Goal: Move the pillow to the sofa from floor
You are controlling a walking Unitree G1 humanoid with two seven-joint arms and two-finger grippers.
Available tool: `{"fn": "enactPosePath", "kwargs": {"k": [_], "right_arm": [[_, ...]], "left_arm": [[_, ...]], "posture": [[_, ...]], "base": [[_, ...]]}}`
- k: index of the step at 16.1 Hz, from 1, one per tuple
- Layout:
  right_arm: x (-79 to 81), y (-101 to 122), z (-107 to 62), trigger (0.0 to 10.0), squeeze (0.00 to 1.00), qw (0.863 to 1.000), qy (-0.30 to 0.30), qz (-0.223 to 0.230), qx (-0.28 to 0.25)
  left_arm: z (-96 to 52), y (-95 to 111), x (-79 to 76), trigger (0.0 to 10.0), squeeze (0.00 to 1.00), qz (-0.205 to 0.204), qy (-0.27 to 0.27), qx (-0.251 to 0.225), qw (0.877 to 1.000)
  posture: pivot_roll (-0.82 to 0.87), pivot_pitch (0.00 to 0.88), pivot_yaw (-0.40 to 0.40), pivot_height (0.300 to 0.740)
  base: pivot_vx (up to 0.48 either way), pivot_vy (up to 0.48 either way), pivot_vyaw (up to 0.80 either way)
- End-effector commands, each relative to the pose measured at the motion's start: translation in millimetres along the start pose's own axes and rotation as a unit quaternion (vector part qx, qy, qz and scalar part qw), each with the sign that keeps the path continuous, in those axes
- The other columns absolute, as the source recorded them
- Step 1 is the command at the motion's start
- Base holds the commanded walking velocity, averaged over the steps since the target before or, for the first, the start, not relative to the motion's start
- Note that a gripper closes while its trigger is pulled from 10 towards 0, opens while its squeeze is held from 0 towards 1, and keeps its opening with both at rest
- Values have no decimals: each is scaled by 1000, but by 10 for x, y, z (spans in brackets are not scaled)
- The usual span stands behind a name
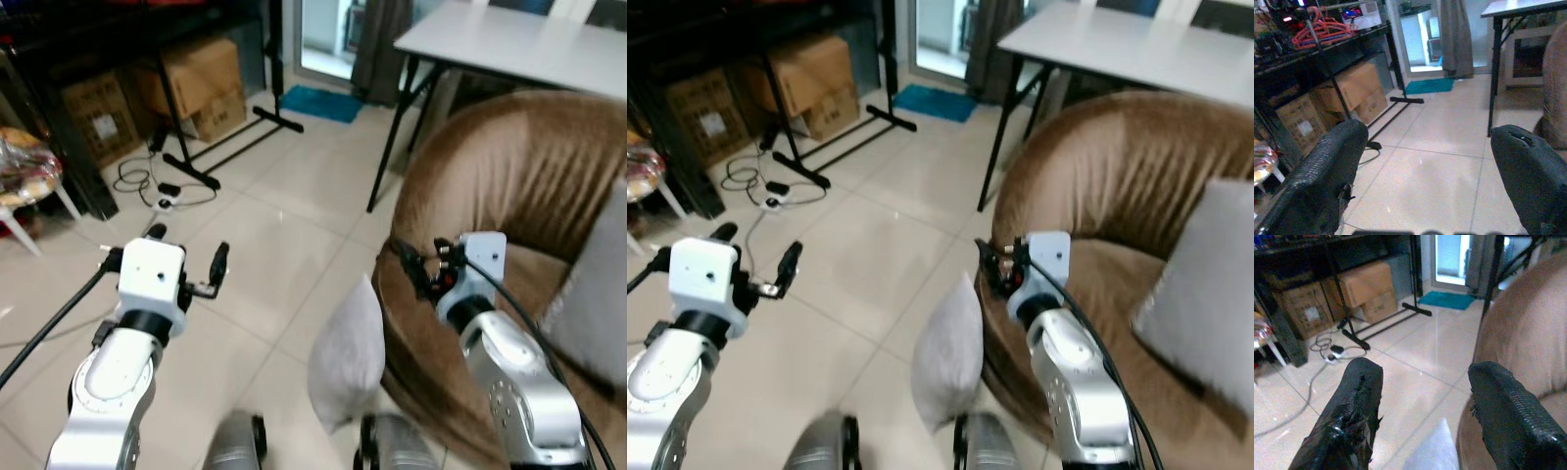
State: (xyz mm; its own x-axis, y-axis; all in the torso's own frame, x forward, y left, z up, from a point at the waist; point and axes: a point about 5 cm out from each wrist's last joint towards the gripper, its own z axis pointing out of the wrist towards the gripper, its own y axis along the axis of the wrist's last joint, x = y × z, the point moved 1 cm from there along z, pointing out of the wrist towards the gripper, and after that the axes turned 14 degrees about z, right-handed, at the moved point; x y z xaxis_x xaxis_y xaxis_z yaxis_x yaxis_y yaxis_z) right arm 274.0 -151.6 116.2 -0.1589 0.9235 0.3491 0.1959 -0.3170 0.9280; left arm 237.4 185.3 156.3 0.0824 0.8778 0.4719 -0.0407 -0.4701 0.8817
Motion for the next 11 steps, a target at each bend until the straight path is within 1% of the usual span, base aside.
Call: {"fn": "enactPosePath", "kwargs": {"k": [1, 4, 6, 10, 11], "right_arm": [[-53, -3, -8, 10000, 0, 1000, -3, -9, -4], [-49, -38, -1, 10000, 0, 1000, 3, -9, -1], [-26, -68, 13, 10000, 0, 1000, 8, -11, 0], [113, -47, 26, 10000, 0, 1000, 13, -14, -6], [123, -43, 27, 10000, 0, 1000, 14, -15, -6]], "left_arm": [[-2, 5, 14, 10000, 67, -7, 1, -2, 1000], [-2, -1, 26, 10000, 71, -7, 1, 1, 1000], [-2, 2, 31, 10000, 75, -8, 2, -1, 1000], [-5, 2, 26, 10000, 75, -10, 0, -3, 1000], [-6, 2, 25, 10000, 71, -10, 0, -4, 1000]], "posture": [[-25, 57, -1, 626], [-25, 57, -1, 626], [-21, 45, -6, 626], [-20, 36, -9, 626], [-20, 33, -9, 626]], "base": [[0, 0, 0], [0, 0, 0], [291, 0, 0], [326, 0, 0], [330, 0, 0]]}}
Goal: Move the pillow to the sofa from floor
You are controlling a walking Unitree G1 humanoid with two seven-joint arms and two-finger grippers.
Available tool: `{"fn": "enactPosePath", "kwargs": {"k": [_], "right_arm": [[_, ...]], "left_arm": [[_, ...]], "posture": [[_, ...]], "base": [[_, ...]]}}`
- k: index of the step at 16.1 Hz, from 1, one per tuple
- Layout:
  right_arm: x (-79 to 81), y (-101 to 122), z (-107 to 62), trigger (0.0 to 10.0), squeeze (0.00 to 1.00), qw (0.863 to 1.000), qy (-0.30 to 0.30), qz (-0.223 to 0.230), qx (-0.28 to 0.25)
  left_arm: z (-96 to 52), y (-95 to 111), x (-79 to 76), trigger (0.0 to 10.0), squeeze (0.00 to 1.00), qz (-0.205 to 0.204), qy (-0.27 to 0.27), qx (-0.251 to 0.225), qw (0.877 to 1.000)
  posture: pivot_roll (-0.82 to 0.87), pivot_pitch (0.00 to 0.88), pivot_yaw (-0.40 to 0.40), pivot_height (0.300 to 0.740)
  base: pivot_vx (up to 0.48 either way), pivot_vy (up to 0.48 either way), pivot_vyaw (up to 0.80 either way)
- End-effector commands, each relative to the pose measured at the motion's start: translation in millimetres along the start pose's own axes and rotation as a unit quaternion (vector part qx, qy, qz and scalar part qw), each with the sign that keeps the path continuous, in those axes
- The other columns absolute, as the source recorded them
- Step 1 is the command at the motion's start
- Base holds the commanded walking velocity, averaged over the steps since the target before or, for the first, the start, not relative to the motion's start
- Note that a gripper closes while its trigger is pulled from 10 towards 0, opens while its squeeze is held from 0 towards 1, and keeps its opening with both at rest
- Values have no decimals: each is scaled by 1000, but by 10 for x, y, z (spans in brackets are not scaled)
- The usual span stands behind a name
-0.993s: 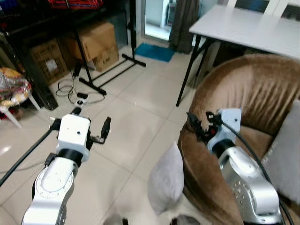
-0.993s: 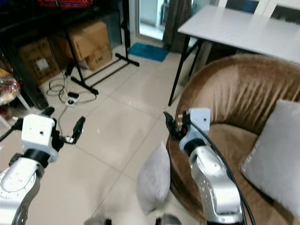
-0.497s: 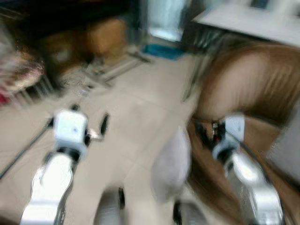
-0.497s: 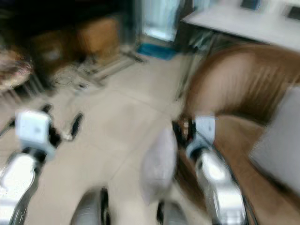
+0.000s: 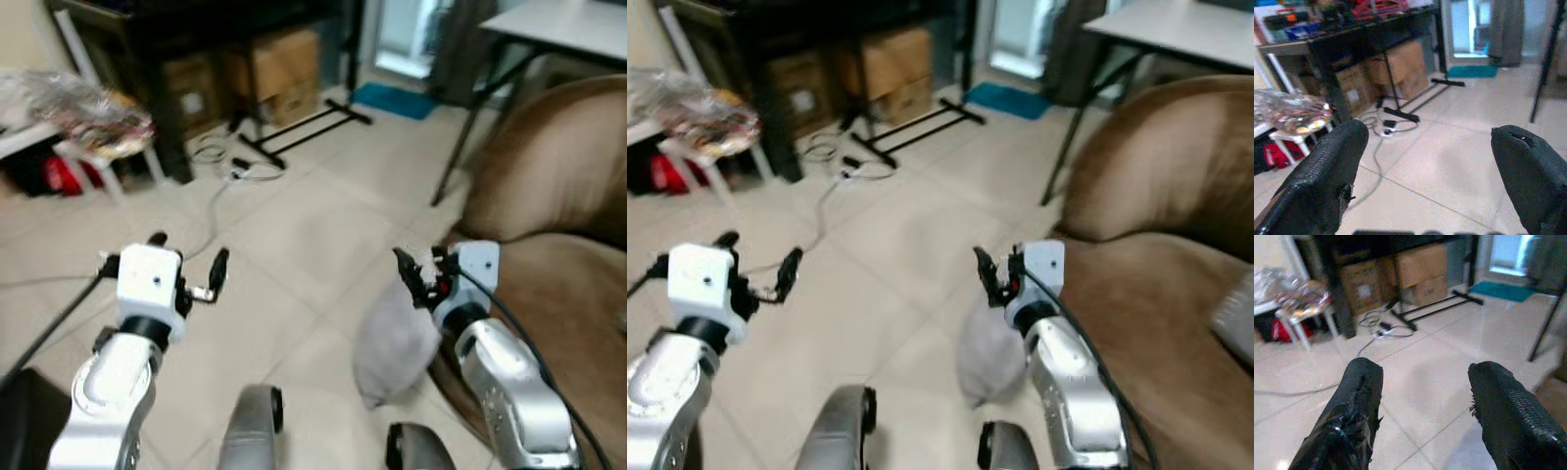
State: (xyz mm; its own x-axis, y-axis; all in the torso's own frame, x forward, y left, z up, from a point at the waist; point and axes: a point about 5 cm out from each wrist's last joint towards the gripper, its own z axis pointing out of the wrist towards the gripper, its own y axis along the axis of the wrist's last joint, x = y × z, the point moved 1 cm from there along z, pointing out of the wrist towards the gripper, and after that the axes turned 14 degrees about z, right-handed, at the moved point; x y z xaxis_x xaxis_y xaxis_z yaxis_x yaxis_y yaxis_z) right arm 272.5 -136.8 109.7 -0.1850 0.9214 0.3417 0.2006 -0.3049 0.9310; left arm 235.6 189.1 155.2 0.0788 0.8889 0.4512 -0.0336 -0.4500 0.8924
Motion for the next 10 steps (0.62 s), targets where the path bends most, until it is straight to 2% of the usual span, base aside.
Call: {"fn": "enactPosePath", "kwargs": {"k": [1, 6, 10], "right_arm": [[31, 76, 4, 10000, 0, 1000, 3, -10, -11], [35, 146, 15, 10000, 0, 1000, -1, -6, -12], [-20, 192, 18, 10000, 0, 1000, -8, 0, -8]], "left_arm": [[15, 31, -5, 10000, 71, 2, -3, -7, 1000], [9, 28, -11, 10000, 71, 4, -4, -6, 1000], [22, 34, -10, 10000, 75, 4, -6, -7, 1000]], "posture": [[-20, 33, -9, 626], [-19, 32, -11, 626], [-19, 45, -9, 626]], "base": [[326, 0, 0], [328, 0, 0], [326, 0, -700]]}}
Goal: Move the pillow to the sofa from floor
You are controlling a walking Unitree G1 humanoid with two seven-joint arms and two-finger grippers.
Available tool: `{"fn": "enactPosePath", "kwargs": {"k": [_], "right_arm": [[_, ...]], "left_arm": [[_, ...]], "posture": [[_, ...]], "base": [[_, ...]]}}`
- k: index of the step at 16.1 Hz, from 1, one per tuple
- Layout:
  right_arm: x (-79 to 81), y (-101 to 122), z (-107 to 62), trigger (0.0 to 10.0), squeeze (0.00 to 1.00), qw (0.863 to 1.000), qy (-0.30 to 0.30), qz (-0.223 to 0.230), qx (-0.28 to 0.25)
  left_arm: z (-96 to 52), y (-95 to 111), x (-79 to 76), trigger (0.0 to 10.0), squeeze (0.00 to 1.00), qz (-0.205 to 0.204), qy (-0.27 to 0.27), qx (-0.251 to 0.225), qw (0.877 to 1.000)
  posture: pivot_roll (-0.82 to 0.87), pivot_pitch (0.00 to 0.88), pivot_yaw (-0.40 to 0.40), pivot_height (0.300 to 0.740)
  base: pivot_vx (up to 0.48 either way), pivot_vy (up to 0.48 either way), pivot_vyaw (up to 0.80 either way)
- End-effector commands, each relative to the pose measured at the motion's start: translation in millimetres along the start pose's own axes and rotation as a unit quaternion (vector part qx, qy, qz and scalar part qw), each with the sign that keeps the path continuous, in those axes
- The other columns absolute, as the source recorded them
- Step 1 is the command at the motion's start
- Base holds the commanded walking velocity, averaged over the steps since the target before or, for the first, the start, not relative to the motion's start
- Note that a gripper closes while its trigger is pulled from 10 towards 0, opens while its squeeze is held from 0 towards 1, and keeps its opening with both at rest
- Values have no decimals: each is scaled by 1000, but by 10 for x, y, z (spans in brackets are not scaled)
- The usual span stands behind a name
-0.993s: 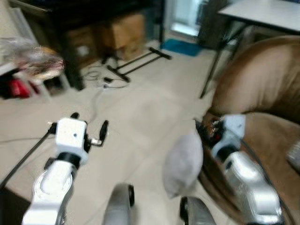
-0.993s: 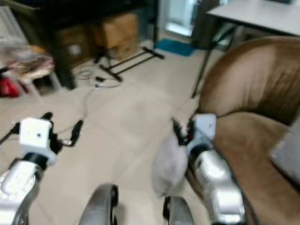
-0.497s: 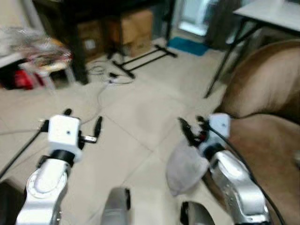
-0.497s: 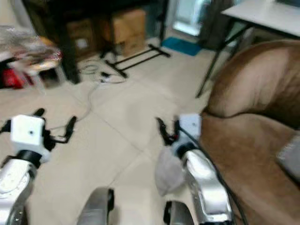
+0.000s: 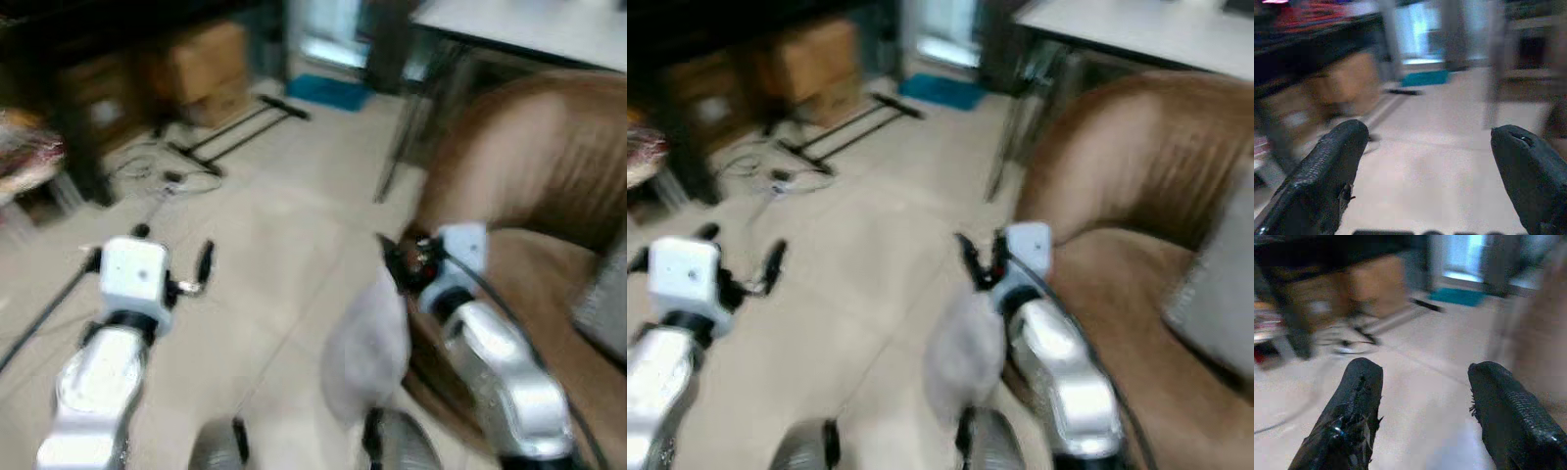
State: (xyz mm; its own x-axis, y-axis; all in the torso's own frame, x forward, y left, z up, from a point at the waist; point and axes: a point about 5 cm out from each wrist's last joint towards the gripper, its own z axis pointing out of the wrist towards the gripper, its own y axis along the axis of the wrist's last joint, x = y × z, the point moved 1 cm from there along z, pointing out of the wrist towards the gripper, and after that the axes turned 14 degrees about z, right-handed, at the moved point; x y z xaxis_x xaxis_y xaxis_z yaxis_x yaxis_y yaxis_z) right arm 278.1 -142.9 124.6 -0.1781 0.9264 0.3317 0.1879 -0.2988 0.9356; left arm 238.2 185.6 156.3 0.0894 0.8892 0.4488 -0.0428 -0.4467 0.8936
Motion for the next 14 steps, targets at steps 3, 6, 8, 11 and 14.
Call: {"fn": "enactPosePath", "kwargs": {"k": [3, 6, 8, 11, 14], "right_arm": [[-18, 30, -14, 10000, 0, 1000, -9, -1, -2], [-42, 36, -34, 10000, 0, 1000, -11, -15, 0], [-43, 26, -45, 10000, 0, 1000, -13, -15, 2], [-20, -4, -52, 10000, 0, 1000, -12, -9, 8], [6, -26, -53, 10000, 0, 1000, -4, -8, 10]], "left_arm": [[-11, 6, 10, 10000, 78, 5, -4, -1, 1000], [-16, 3, -14, 10000, 71, 5, -11, 1, 1000], [-25, -12, -51, 10000, 55, 9, -23, 6, 1000], [-31, -20, -64, 10000, 51, 19, -29, 6, 999], [-29, -29, -62, 10000, 55, 32, -28, 7, 999]], "posture": [[-19, 45, -9, 626], [-20, 51, -8, 626], [-20, 54, -8, 626], [-20, 54, -8, 617], [-20, 54, -8, 587]], "base": [[326, 0, -777], [326, 0, 0], [0, 0, 0], [0, 0, 0], [0, 0, 0]]}}
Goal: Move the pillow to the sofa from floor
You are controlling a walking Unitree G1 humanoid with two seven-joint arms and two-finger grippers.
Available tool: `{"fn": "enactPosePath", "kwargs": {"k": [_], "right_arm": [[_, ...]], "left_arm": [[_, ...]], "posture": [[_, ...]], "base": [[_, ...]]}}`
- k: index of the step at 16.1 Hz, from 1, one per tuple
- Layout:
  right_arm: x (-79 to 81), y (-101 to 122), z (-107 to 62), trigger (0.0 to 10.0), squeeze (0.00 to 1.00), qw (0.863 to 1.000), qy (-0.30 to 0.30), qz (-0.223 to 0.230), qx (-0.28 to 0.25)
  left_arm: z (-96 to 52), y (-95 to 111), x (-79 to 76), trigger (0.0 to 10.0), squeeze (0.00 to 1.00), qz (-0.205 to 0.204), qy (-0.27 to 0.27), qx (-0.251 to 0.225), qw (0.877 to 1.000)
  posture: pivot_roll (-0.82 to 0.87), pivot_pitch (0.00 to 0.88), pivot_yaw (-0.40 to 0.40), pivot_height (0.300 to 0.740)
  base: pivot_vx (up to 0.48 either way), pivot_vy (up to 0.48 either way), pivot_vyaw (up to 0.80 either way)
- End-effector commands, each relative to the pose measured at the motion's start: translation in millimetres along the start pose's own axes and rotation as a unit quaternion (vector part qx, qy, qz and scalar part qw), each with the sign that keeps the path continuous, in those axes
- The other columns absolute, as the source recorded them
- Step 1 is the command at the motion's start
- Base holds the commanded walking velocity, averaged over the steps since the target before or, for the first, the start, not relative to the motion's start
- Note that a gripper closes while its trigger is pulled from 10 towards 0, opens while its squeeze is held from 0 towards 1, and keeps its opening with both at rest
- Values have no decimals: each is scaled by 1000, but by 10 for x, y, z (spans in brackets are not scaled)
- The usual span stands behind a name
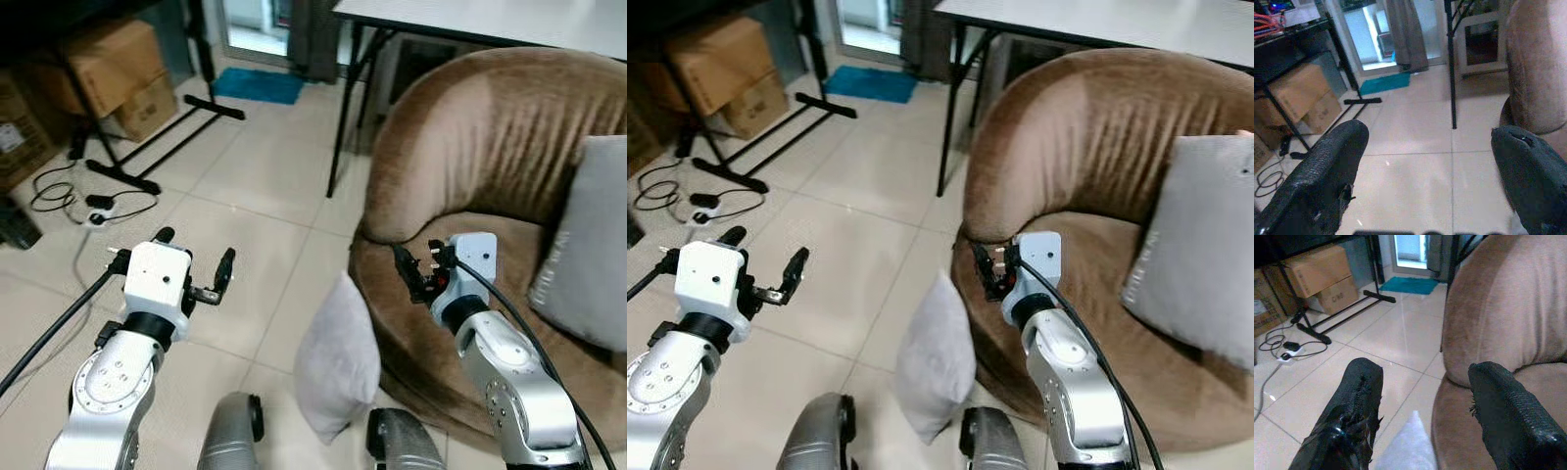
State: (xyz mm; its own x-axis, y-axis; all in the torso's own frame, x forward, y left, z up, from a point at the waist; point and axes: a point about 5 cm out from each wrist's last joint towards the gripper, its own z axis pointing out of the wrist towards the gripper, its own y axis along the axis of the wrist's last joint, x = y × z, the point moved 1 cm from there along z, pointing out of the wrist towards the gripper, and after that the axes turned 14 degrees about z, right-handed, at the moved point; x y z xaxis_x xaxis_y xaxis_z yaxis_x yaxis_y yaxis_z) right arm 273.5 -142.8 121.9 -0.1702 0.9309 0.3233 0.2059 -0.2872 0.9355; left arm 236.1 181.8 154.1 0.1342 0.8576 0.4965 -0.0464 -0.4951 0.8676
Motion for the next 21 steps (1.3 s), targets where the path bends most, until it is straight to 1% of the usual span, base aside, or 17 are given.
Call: {"fn": "enactPosePath", "kwargs": {"k": [1, 4, 6, 7, 8, 9, 10, 11, 12, 13, 14, 15, 17, 18, 19, 21], "right_arm": [[9, 3, -10, 10000, 0, 1000, 1, -3, 1], [-13, -45, 39, 10000, 0, 1000, 3, 6, 15], [-36, -80, 78, 10000, 0, 1000, 3, 11, 28], [-17, -93, 110, 10000, 0, 999, 14, 10, 35], [-2, -116, 138, 10000, 0, 999, 22, 5, 44], [22, -208, 236, 10000, 0, 996, 36, -8, 77], [41, -340, 385, 10000, 0, 991, 48, -30, 121], [45, -372, 419, 10000, 0, 989, 51, -36, 131], [36, -422, 506, 10000, 1000, 989, 33, -25, 141], [15, -473, 583, 10000, 1000, 989, 9, -1, 149], [-24, -553, 666, 10000, 1000, 986, -26, 3, 165], [-67, -568, 704, 10000, 1000, 985, -48, -3, 166], [-115, -544, 769, 10000, 1000, 985, -73, 5, 155], [-144, -549, 798, 10000, 1000, 984, -88, -1, 155], [-160, -572, 812, 10000, 1000, 982, -97, -10, 160], [-140, -650, 831, 10000, 1000, 979, -106, 7, 176]], "left_arm": [[-12, -35, -24, 10000, 55, 7, -5, 7, 1000], [-11, -55, -58, 10000, 59, 22, -23, 8, 999], [-13, -60, -64, 10000, 63, 24, -25, 9, 999], [-19, -67, -74, 10000, 63, 24, -31, 10, 999], [-22, -75, -83, 10000, 63, 24, -35, 11, 999], [-16, -101, -102, 10000, 59, 26, -46, 13, 998], [-11, -118, -108, 10000, 63, 28, -55, 15, 998], [-13, -120, -109, 10000, 63, 28, -57, 16, 998], [-25, -122, -116, 10000, 67, 24, -67, 16, 997], [-48, -132, -138, 10000, 71, 23, -82, 18, 996], [-99, -156, -200, 10000, 75, 24, -119, 20, 992], [-135, -167, -230, 10000, 75, 18, -138, 20, 990], [-179, -186, -276, 10000, 75, 8, -172, 19, 985], [-196, -194, -300, 10000, 75, 4, -187, 20, 982], [-209, -202, -316, 10000, 75, -2, -198, 22, 980], [-236, -209, -335, 10000, 75, -25, -211, 24, 977]], "posture": [[-20, 54, -8, 577], [-16, 62, -17, 552], [-18, 76, -16, 532], [-21, 85, -12, 522], [-23, 92, -9, 522], [-24, 99, -7, 522], [-19, 113, -7, 522], [-18, 116, -9, 522], [-16, 123, -12, 522], [-13, 131, -16, 522], [-6, 146, -20, 522], [-5, 155, -18, 522], [-7, 164, -18, 522], [-8, 171, -14, 522], [-10, 174, -10, 522], [-8, 183, 1, 522]], "base": [[0, 0, 0], [0, 0, 0], [0, 0, 0], [0, 0, 0], [0, 0, 0], [0, 0, 0], [0, 0, 0], [0, 0, 0], [0, 0, 0], [0, 0, 0], [0, 0, 0], [0, 0, 0], [0, 0, 0], [0, 0, 0], [0, 0, 0], [0, 0, 0]]}}
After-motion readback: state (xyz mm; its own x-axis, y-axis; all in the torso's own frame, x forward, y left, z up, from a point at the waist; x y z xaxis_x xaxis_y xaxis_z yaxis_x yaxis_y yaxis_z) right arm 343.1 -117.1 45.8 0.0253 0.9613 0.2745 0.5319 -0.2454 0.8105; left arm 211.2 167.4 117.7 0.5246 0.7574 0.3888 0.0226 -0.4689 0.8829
